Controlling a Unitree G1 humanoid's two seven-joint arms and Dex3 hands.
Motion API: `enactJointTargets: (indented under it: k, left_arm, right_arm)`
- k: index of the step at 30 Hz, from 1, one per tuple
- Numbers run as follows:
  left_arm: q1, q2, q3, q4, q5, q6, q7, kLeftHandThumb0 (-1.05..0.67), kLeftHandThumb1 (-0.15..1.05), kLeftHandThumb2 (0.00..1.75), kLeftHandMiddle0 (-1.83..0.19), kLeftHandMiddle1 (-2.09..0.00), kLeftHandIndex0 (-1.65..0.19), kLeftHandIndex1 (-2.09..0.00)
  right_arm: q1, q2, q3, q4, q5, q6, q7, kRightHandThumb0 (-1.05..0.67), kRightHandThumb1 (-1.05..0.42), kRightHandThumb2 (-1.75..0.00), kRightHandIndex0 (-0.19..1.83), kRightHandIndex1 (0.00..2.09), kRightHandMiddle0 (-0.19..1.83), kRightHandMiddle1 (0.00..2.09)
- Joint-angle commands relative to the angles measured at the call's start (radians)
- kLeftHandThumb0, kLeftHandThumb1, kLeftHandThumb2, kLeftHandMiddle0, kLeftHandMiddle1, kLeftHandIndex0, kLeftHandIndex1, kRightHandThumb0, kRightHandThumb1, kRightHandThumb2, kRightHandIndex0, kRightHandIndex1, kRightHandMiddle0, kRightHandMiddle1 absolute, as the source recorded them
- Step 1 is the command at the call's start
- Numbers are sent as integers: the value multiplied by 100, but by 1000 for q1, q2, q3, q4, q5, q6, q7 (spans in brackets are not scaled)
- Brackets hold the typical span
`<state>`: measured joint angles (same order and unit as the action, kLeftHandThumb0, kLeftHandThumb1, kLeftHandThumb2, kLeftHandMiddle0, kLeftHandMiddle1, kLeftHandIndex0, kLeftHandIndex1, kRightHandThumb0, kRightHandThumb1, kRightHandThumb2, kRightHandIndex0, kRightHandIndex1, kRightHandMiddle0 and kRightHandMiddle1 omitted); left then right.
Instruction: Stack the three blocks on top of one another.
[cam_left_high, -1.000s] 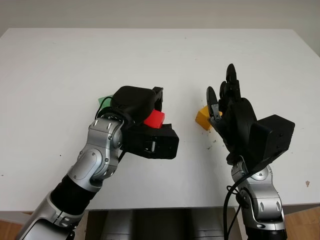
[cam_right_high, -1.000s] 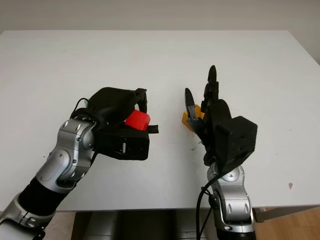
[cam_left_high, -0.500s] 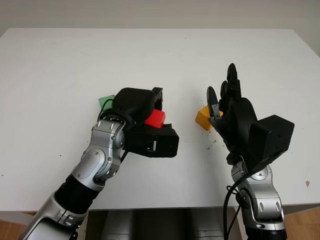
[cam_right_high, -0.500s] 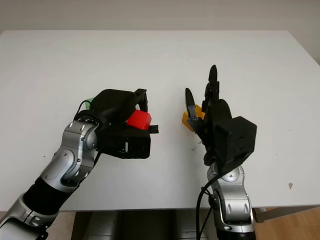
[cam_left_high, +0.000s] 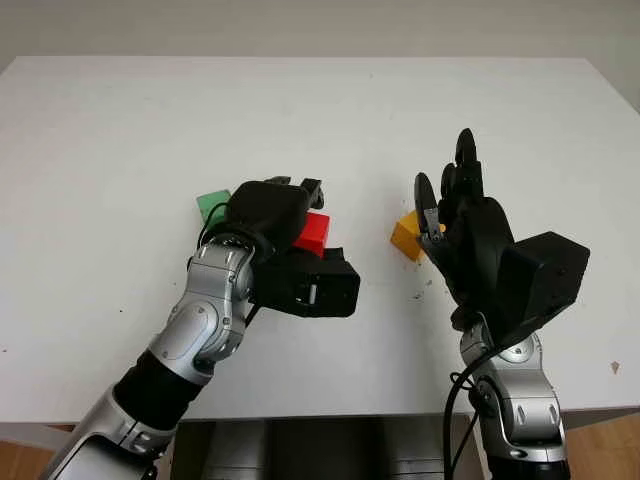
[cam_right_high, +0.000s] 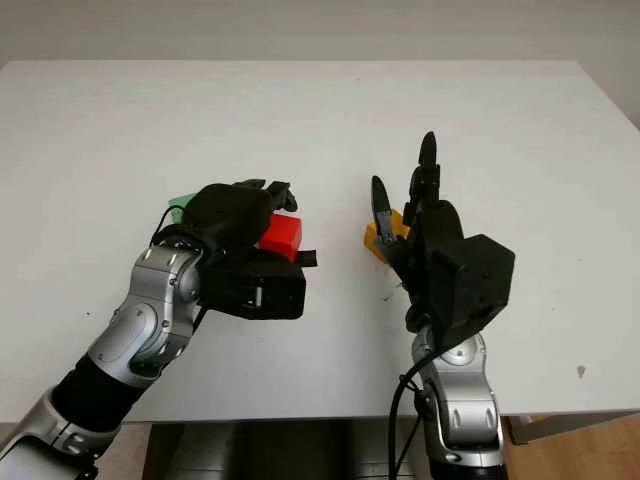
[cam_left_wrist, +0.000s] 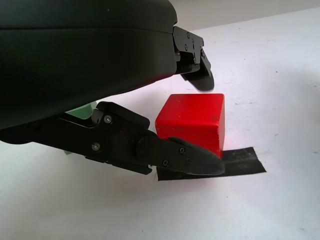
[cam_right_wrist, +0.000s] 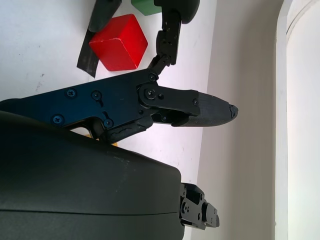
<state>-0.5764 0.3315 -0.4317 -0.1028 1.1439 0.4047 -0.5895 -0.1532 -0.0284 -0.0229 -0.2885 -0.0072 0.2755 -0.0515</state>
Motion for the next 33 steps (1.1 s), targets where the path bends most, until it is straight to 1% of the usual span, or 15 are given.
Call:
enactJointTargets:
  k: [1, 5, 8, 12, 15, 17, 19, 21, 22, 25, 27, 29, 31, 33]
  left_arm:
    - [9, -10, 8, -32, -20, -3, -6, -73, 105, 21, 7, -4, -3, -13]
    - [24, -14, 22, -59, -58, -7, 4, -87, 105, 29, 12, -3, 4, -6]
    - [34, -16, 34, -96, -92, -6, -3, -92, 105, 33, 15, -3, 8, -4]
    - [55, -7, 55, -173, -138, -5, -25, -96, 105, 38, 16, -4, 11, -4]
    - [86, -13, 95, -255, -197, 9, -41, -97, 105, 40, 17, -5, 12, -4]
    - [121, -23, 136, -317, -248, 16, -27, -96, 105, 41, 16, -5, 12, -5]
    - [165, -35, 191, -379, -305, 21, 4, -92, 105, 46, 16, -5, 11, -5]
    - [214, -56, 255, -429, -366, 15, 65, -86, 105, 51, 15, -6, 11, -5]
    - [231, -61, 274, -442, -387, 11, 89, -84, 105, 52, 15, -6, 11, -5]
    - [306, -123, 395, -478, -520, -16, 216, -78, 105, 53, 15, -6, 11, -5]
    - [343, -157, 460, -489, -592, -36, 296, -77, 105, 52, 14, -6, 10, -6]
    - [371, -179, 506, -477, -629, -78, 391, -77, 105, 51, 13, -6, 9, -6]
    - [394, -193, 544, -443, -671, -155, 484, -73, 105, 51, 9, -7, 7, -7]
    - [412, -198, 573, -406, -714, -208, 544, -70, 105, 53, 7, -7, 5, -7]
  right_arm:
    - [7, 11, -6, -16, 3, -20, -6, -65, -105, -49, -16, 6, -13, 6]
    - [5, 16, -9, -13, 9, -26, -9, -64, -105, -49, -16, 6, -13, 6]
    - [5, 13, -8, -11, 6, -28, -11, -65, -105, -49, -15, 6, -12, 6]
    - [5, 12, -10, -10, 10, -31, -7, -64, -105, -49, -16, 6, -13, 5]
    - [7, 12, -10, -10, 13, -36, -2, -63, -105, -49, -15, 6, -13, 5]
    - [6, 7, -12, -8, 15, -45, 5, -63, -105, -50, -15, 6, -13, 5]
    - [5, -1, -17, -15, 19, -43, 16, -63, -105, -50, -15, 6, -13, 5]
    - [0, -12, -26, -14, 23, -55, 31, -63, -105, -49, -15, 6, -12, 6]
    - [-2, -16, -30, -11, 23, -62, 35, -64, -105, -48, -15, 6, -12, 6]
    - [-22, -49, -57, 13, 47, -96, 80, -65, -105, -46, -14, 6, -11, 6]
    - [-46, -79, -84, 35, 80, -113, 121, -63, -105, -42, -13, 6, -10, 6]
    - [-75, -140, -98, 72, 71, -148, 168, -62, -105, -37, -11, 7, -9, 6]
    - [-112, -209, -111, 123, 64, -191, 225, -60, -105, -25, -5, 9, -4, 8]
    - [-157, -266, -133, 175, 82, -207, 279, -54, -102, -12, 0, 11, 2, 9]
